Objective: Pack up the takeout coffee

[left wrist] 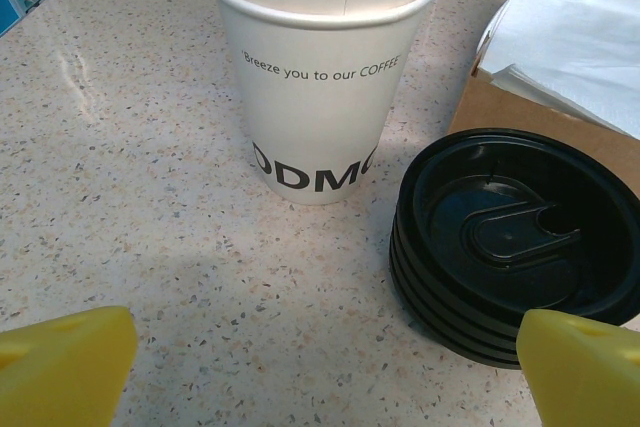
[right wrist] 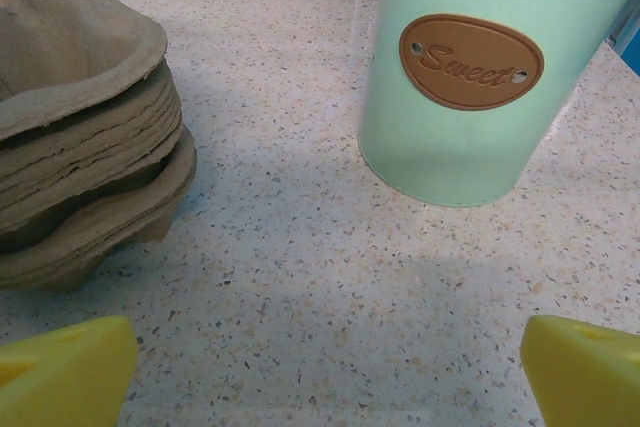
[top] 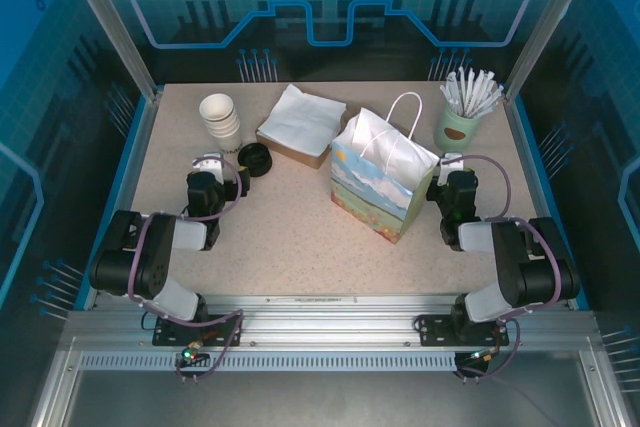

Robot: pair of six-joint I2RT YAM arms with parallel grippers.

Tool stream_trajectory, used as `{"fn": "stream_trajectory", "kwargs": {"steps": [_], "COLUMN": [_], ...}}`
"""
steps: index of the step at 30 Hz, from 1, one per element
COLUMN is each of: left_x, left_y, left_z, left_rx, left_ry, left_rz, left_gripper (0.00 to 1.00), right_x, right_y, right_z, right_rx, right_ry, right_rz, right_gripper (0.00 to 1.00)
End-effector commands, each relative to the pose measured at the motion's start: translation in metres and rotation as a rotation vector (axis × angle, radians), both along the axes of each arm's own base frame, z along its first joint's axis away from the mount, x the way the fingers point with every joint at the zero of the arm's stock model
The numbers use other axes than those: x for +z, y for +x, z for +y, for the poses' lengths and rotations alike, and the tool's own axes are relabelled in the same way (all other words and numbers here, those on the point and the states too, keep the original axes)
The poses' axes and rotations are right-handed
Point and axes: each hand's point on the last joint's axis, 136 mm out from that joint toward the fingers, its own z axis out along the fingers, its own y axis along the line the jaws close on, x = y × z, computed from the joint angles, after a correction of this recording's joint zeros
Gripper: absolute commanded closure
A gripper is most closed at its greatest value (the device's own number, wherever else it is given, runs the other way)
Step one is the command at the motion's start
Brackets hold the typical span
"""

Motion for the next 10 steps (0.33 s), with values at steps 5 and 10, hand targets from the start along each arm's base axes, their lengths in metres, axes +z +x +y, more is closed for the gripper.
{"fn": "stream_trajectory", "kwargs": {"steps": [5,10], "left_x": [0.0098,0.0097], "left_y": [0.0030,0.0029], "left_z": [0.0017,0.0017], "left_rx": [-0.006,-0.006], "left_ry": [0.005,0.005], "left_rz": [-0.043,-0.042], "left_gripper": [0.01,0.01], "right_x": [0.0060,0.0062], "right_y": [0.0062,0.0063], "right_z": [0.0037,0.0042], "right_rx": [-0.001,0.001], "right_ry": [-0.032,-0.029], "right_rz": [-0.014,-0.015], "right_gripper": [0.00,0.00]}}
